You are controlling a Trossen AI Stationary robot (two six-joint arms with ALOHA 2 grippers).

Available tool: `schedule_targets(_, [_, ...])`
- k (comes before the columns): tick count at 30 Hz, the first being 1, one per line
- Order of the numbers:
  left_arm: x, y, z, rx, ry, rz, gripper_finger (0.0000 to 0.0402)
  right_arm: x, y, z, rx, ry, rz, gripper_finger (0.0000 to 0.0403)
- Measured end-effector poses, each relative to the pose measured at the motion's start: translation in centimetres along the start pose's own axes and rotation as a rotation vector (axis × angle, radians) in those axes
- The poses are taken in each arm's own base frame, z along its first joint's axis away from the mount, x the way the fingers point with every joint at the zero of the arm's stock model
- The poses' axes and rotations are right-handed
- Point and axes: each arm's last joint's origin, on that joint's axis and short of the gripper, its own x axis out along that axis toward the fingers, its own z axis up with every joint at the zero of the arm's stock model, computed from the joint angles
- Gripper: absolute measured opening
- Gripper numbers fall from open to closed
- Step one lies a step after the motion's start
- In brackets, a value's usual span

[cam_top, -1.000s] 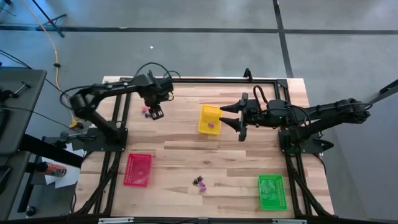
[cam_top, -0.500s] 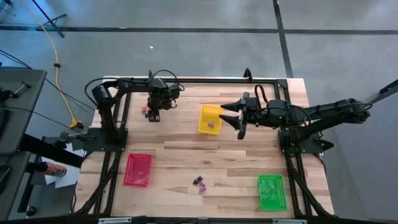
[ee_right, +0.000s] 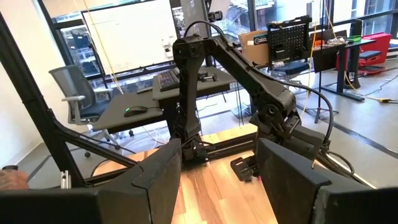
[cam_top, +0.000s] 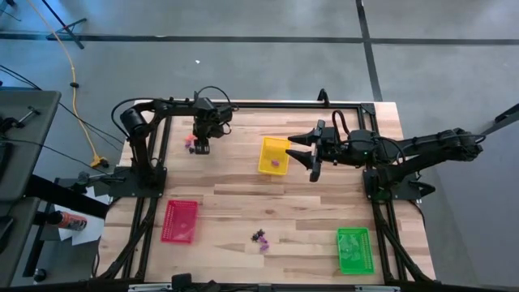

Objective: Sort Halloween decoration
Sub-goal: Put the skeleton toy into the yellow bin

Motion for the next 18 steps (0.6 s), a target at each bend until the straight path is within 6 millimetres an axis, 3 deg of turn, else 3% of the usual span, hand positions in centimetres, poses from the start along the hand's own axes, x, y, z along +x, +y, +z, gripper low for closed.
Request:
schedule_targets(9, [-0.1, -0.4, 0.6, -0.088, -0.034, 0.025, 0.0152, 0.0, 0.0, 0.0, -0.002, 0.000, 0.000, 0.0204])
schedule_targets(18, [-0.4, -1.4, 1.1, -0.049, -0.035, 0.044, 0.0059, 0.0, 0.0, 0.0, -0.002, 0.000, 0.000, 0.0204])
